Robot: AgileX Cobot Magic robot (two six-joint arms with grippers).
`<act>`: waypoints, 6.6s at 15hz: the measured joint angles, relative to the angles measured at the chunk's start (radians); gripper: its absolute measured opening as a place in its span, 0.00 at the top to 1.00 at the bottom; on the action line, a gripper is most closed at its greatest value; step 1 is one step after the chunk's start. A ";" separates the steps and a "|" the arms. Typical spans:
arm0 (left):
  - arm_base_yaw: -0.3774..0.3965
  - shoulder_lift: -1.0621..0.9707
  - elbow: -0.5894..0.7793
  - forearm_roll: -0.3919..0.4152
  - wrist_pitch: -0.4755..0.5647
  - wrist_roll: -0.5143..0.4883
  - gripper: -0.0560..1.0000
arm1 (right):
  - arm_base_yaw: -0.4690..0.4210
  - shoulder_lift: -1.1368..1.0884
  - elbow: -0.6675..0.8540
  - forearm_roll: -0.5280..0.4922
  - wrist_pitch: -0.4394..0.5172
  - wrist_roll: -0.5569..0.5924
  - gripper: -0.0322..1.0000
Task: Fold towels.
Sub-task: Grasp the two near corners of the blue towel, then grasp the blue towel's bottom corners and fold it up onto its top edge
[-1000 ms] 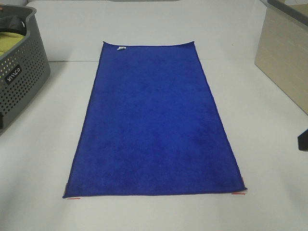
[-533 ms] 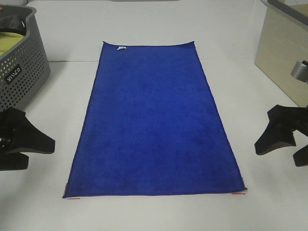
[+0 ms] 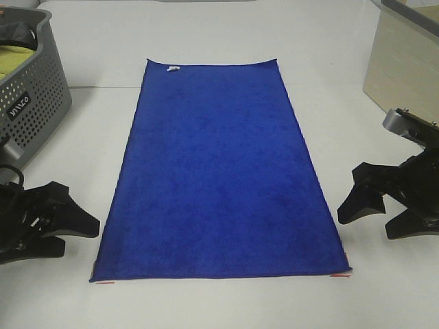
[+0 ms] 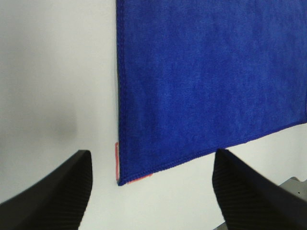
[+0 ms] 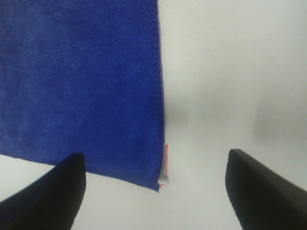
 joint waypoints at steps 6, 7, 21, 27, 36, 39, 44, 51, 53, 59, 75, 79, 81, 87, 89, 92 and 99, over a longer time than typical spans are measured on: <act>-0.066 0.131 -0.009 -0.239 -0.005 0.245 0.31 | 0.000 0.158 -0.001 0.228 -0.025 -0.235 0.24; -0.095 0.156 -0.024 -0.262 -0.006 0.255 0.31 | 0.000 0.174 -0.002 0.274 -0.020 -0.259 0.24; -0.232 0.244 -0.131 -0.315 -0.029 0.221 0.93 | 0.121 0.275 -0.044 0.334 -0.055 -0.182 0.97; -0.232 0.125 -0.028 -0.237 -0.033 0.120 0.93 | 0.121 0.177 -0.012 0.207 -0.016 -0.079 0.97; -0.232 -0.110 0.212 -0.256 -0.032 0.117 0.93 | 0.124 -0.016 0.191 0.187 0.012 -0.061 0.97; -0.232 -0.126 0.144 -0.270 -0.039 0.094 0.94 | 0.124 -0.020 0.100 0.182 0.025 -0.060 0.97; -0.232 -0.081 -0.179 -0.190 -0.161 -0.006 0.94 | 0.124 0.070 -0.360 0.001 0.103 0.102 0.97; -0.186 0.297 -0.752 0.075 -0.206 -0.240 0.94 | 0.124 0.539 -1.071 -0.113 0.252 0.210 0.97; -0.169 0.377 -0.885 0.093 -0.209 -0.254 0.94 | 0.124 0.654 -1.252 -0.121 0.275 0.228 0.97; -0.169 0.593 -1.211 0.140 -0.313 -0.253 0.94 | 0.124 0.945 -1.684 -0.178 0.293 0.277 0.97; -0.136 0.737 -1.393 0.329 -0.323 -0.273 0.21 | 0.123 0.995 -1.752 -0.237 0.408 0.305 0.14; -0.057 0.734 -1.393 0.507 0.031 -0.549 0.21 | 0.084 0.986 -1.755 -0.230 0.626 0.365 0.14; -0.039 0.734 -1.393 0.602 0.136 -0.701 0.21 | 0.054 0.986 -1.755 -0.206 0.635 0.388 0.14; -0.052 0.734 -1.390 0.711 0.278 -0.855 0.21 | 0.048 0.908 -1.571 -0.239 0.637 0.390 0.16; -0.065 0.714 -1.325 0.716 0.271 -0.858 0.21 | 0.048 0.877 -1.490 -0.244 0.638 0.372 0.18; -0.086 0.649 -1.184 0.724 0.149 -0.858 0.21 | 0.048 0.868 -1.414 -0.243 0.644 0.353 0.19; -0.155 0.634 -1.110 0.701 -0.020 -0.868 0.22 | 0.070 0.864 -1.366 -0.177 0.564 0.318 0.20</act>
